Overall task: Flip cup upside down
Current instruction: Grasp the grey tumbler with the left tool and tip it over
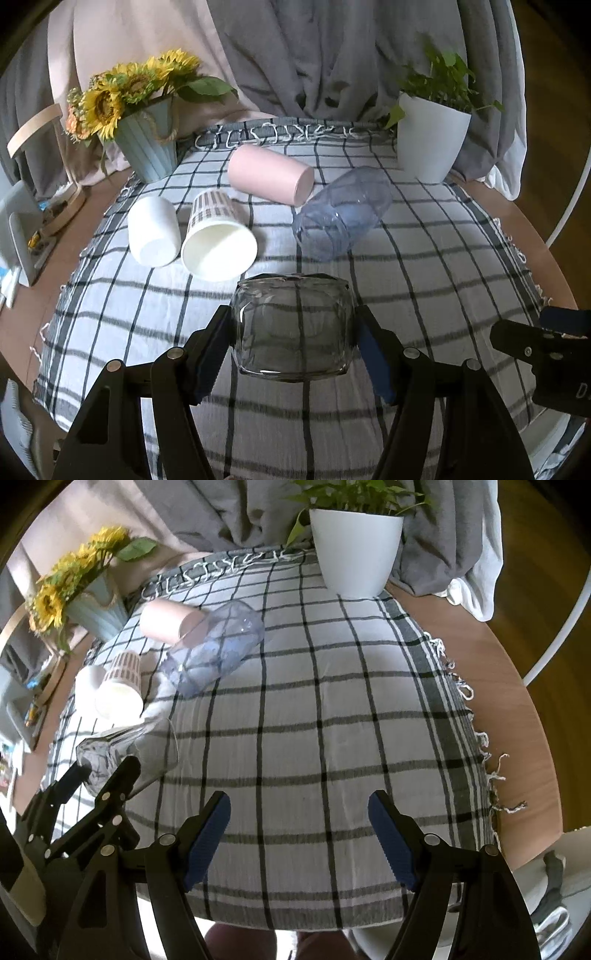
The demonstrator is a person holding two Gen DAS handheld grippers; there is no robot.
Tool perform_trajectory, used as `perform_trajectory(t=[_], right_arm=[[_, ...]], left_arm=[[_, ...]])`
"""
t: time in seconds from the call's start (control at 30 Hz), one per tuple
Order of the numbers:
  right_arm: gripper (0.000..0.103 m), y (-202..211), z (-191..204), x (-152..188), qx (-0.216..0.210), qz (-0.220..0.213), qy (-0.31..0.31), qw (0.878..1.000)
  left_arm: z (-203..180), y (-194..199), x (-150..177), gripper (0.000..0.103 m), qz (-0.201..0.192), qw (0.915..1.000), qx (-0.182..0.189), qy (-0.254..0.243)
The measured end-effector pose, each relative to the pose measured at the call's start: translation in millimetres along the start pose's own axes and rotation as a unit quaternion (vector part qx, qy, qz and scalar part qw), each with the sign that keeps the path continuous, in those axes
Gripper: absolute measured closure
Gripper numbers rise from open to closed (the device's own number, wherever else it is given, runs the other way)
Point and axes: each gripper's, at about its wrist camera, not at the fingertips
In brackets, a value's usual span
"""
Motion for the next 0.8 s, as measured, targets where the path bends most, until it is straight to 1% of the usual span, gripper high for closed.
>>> perform_trajectory(t=[0.5, 0.7, 0.8], right_arm=[[0.026, -7.1, -6.6, -13.7, 0.003, -0.003, -0.03, 1.0], [0.026, -8.6, -8.0, -17.0, 0.0, -0.004, -0.04, 0.999], [0.026, -8.5, -7.2, -18.4, -0.003, -0.007, -0.043, 0.999]], left_arm=[[1.1, -23.3, -22.1, 0.037, 0.002, 1.0, 0.009, -0.001], [6.1, -31.2, -28.8, 0.037, 0.015, 0.9997, 0.015, 0.01], [6.7, -32.7, -29.2, 0.037, 0.018, 0.9997, 0.018, 0.008]])
Point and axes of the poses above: each gripper's, at about its wrist camera, not at the fingertips, and y roughly against the way its jaws point, z to its left, x to its underside, and after that the axes turned 5 degrees about -z, right-handed
